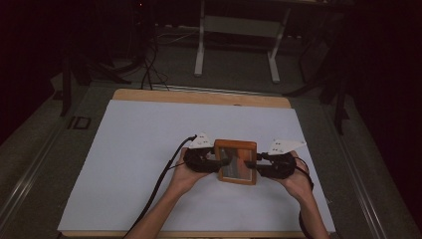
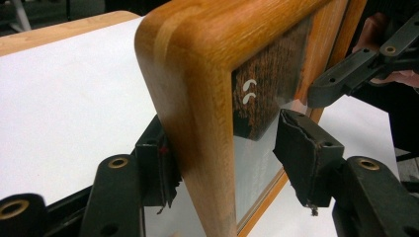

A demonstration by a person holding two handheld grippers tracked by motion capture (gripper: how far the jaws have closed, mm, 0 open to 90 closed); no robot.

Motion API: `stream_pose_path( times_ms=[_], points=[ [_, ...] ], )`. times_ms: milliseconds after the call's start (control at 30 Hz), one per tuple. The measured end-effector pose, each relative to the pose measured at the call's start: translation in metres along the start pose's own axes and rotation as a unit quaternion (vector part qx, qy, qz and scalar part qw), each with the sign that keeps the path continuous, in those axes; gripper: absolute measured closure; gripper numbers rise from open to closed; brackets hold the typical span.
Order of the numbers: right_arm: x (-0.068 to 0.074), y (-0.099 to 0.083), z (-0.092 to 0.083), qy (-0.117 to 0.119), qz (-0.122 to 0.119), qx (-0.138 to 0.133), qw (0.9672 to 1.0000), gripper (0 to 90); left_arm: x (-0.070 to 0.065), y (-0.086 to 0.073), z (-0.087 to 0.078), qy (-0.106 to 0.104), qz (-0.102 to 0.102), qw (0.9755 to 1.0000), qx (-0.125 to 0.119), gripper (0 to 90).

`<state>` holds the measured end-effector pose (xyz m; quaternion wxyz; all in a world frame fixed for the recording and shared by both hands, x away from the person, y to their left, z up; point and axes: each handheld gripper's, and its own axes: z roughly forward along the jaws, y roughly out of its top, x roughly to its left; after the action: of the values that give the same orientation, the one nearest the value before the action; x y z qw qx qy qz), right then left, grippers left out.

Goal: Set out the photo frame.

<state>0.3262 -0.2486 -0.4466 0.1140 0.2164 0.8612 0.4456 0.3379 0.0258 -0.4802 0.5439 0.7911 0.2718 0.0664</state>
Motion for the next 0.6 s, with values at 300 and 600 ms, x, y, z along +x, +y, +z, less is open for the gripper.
stream_pose_path(
  times_ms=[300,600],
  points=[
    [-0.007,-0.005,0.0,0.0,0.045,0.007,0.999,60.0,-0.003,0.002,0.001,-0.005,-0.022,0.9997,-0.008,50.9],
    [-0.01,-0.005,0.002,0.019,0.07,-0.012,0.9973,60.3,-0.002,0.005,-0.008,0.003,-0.035,0.9991,-0.022,50.8]
  ],
)
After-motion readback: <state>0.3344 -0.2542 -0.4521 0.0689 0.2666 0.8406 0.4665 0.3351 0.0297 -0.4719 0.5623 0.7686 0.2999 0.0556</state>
